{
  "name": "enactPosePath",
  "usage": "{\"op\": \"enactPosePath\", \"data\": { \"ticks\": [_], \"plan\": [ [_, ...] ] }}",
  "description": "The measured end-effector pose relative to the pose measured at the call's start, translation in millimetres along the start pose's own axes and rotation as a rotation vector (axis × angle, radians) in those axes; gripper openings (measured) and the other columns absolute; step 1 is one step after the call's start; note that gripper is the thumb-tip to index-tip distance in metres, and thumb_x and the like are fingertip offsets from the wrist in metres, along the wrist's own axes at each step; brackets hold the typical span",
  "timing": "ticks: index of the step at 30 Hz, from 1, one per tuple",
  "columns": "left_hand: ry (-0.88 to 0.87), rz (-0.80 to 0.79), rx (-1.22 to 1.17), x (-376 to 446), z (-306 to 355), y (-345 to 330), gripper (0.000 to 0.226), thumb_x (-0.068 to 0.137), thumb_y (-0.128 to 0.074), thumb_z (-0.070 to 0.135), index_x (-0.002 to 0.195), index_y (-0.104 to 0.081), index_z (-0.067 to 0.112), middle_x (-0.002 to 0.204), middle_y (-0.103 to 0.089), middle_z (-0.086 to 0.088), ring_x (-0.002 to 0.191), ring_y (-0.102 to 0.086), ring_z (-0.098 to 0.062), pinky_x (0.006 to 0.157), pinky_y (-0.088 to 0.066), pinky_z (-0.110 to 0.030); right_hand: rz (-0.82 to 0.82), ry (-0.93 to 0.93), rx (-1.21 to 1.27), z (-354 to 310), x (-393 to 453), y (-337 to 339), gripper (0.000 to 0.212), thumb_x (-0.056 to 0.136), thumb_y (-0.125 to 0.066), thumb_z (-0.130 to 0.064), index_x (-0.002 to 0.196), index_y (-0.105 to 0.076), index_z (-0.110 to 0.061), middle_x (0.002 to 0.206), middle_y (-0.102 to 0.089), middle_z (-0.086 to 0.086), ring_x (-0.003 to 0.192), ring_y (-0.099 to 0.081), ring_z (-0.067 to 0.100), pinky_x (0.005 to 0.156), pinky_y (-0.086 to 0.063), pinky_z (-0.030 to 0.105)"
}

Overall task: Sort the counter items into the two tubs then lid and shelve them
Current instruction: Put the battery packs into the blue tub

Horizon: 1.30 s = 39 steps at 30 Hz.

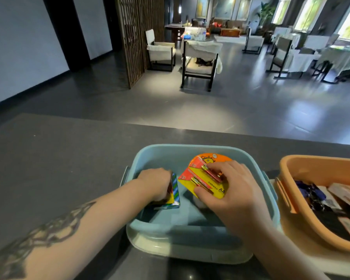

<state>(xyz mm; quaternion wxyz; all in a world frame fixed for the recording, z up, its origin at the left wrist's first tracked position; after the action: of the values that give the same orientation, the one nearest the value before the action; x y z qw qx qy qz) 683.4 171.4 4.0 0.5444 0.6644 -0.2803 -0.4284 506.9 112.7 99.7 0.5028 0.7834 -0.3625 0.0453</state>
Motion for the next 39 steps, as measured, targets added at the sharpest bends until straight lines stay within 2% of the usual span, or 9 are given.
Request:
{"op": "enactPosePath", "data": {
  "ticks": [3, 6, 10, 18, 21, 26, 32, 36, 39],
  "plan": [
    [-0.018, 0.032, 0.032, -14, -6, 16, 0.043, 0.083, -0.059, 0.034, 0.121, -0.047, 0.017, 0.122, -0.056, -0.006, 0.112, -0.056, -0.032, 0.082, -0.043, -0.037, -0.031, -0.035, -0.039, 1, 4, -9, 0.048, 0.070, -0.073, -0.053, 0.111, -0.062, -0.030, 0.104, -0.057, -0.018, 0.092, -0.040, -0.004, 0.079, -0.031, 0.016],
    [0.008, 0.337, -0.172, -44, -34, 50, 0.043, 0.086, -0.058, 0.039, 0.125, -0.049, 0.026, 0.126, -0.055, 0.002, 0.116, -0.052, -0.025, 0.094, -0.043, -0.037, -0.068, -0.048, -0.063, -3, 11, -18, 0.049, 0.070, -0.069, -0.056, 0.111, -0.062, -0.030, 0.104, -0.056, -0.016, 0.098, -0.046, 0.003, 0.079, -0.034, 0.020],
    [0.116, 0.695, -0.541, -95, -65, 51, 0.033, 0.085, -0.063, 0.024, 0.118, -0.058, 0.023, 0.118, -0.057, 0.005, 0.110, -0.054, -0.018, 0.090, -0.041, -0.033, -0.193, -0.037, -0.113, -22, 23, -49, 0.045, 0.074, -0.064, -0.055, 0.110, -0.055, -0.028, 0.101, -0.053, -0.013, 0.101, -0.048, 0.010, 0.076, -0.036, 0.024],
    [0.195, 0.729, -0.706, -105, -69, 21, 0.033, 0.088, -0.057, 0.022, 0.121, -0.056, 0.025, 0.121, -0.054, 0.011, 0.113, -0.049, -0.009, 0.087, -0.037, -0.022, -0.442, -0.094, -0.366, -43, 57, -127, 0.040, 0.073, -0.064, -0.053, 0.087, -0.055, -0.017, 0.088, -0.054, 0.004, 0.091, -0.060, 0.027, 0.063, -0.037, 0.029],
    [0.198, 0.724, -0.746, -105, -68, 17, 0.030, 0.090, -0.055, 0.021, 0.119, -0.057, 0.026, 0.122, -0.052, 0.014, 0.114, -0.046, -0.006, 0.090, -0.036, -0.021, -0.486, -0.132, -0.402, -35, 63, -153, 0.051, 0.073, -0.067, -0.053, 0.103, -0.057, -0.013, 0.104, -0.063, 0.007, 0.097, -0.062, 0.028, 0.065, -0.039, 0.030],
    [0.205, 0.722, -0.775, -103, -68, 15, 0.028, 0.090, -0.053, 0.023, 0.118, -0.056, 0.029, 0.120, -0.049, 0.018, 0.113, -0.043, -0.003, 0.088, -0.035, -0.020, -0.568, -0.165, -0.475, -22, 57, -173, 0.088, 0.077, -0.061, -0.065, 0.137, -0.035, -0.005, 0.123, -0.057, 0.012, 0.113, -0.057, 0.031, 0.081, -0.047, 0.037],
    [0.206, 0.714, -0.704, -110, -63, 27, 0.028, 0.087, -0.057, 0.024, 0.116, -0.058, 0.026, 0.118, -0.052, 0.012, 0.110, -0.047, -0.011, 0.091, -0.043, -0.033, -0.494, -0.092, -0.385, -36, 53, -124, 0.061, 0.084, -0.052, -0.063, 0.118, -0.046, -0.013, 0.114, -0.055, 0.008, 0.106, -0.058, 0.029, 0.078, -0.047, 0.037],
    [0.135, 0.748, -0.619, -123, -34, 52, 0.027, 0.085, -0.062, 0.024, 0.112, -0.061, 0.024, 0.116, -0.055, 0.009, 0.111, -0.050, -0.014, 0.093, -0.041, -0.033, -0.338, 0.046, -0.284, -40, 22, -58, 0.041, 0.088, -0.052, -0.053, 0.116, -0.049, -0.023, 0.111, -0.053, -0.003, 0.104, -0.054, 0.018, 0.071, -0.041, 0.030],
    [0.042, 0.778, -0.618, -126, 10, 71, 0.025, 0.084, -0.064, 0.023, 0.109, -0.063, 0.025, 0.114, -0.058, 0.011, 0.109, -0.052, -0.014, 0.094, -0.040, -0.030, -0.219, 0.043, -0.227, -20, -7, -2, 0.033, 0.086, -0.052, -0.049, 0.111, -0.051, -0.027, 0.111, -0.052, -0.010, 0.106, -0.049, 0.013, 0.078, -0.042, 0.030]
  ]
}}
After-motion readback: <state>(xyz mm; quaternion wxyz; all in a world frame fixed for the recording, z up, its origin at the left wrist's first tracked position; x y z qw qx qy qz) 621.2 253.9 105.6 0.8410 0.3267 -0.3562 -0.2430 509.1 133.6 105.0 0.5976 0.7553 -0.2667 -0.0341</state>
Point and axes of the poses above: each hand's wrist, its own x-axis towards the middle knuckle, its own y-axis out of the back of the hand, z = x × y, the point moved 7 cm from there along x, towards the middle knuckle
